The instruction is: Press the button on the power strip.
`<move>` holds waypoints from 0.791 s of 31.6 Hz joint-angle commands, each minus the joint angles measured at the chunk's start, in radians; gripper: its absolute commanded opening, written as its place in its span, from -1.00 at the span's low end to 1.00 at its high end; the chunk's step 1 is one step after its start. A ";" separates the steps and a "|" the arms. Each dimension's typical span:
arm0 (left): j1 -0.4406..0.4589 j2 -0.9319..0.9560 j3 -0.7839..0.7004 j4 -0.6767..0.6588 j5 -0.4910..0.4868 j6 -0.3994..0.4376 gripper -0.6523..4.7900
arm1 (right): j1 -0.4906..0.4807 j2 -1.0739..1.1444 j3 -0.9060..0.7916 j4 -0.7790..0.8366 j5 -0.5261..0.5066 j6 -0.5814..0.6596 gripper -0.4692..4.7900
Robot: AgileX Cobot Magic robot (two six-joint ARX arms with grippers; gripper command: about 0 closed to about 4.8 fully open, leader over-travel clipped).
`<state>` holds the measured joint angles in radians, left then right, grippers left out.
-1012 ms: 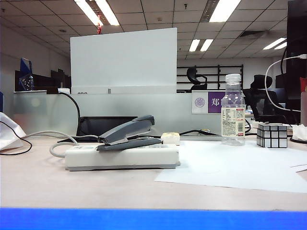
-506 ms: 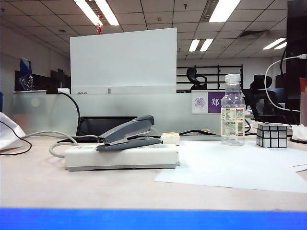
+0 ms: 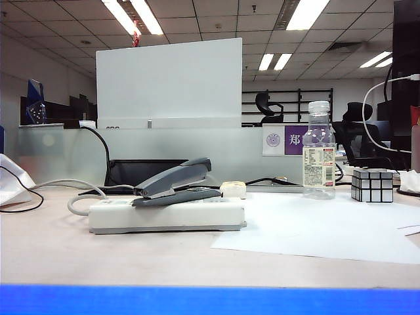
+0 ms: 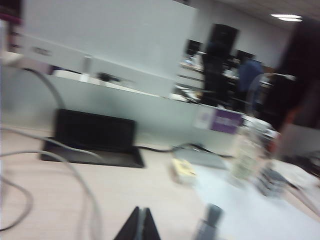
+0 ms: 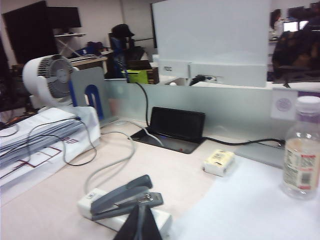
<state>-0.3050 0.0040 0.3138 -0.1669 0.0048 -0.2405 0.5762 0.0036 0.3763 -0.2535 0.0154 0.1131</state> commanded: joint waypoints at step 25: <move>0.001 -0.002 -0.179 -0.016 0.089 0.121 -0.78 | -0.001 -0.002 -0.185 0.044 0.026 0.045 -0.82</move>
<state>-0.3050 0.0036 0.1387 -0.1864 0.0875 -0.1280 0.5743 0.0032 0.1993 -0.2176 0.0479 0.1532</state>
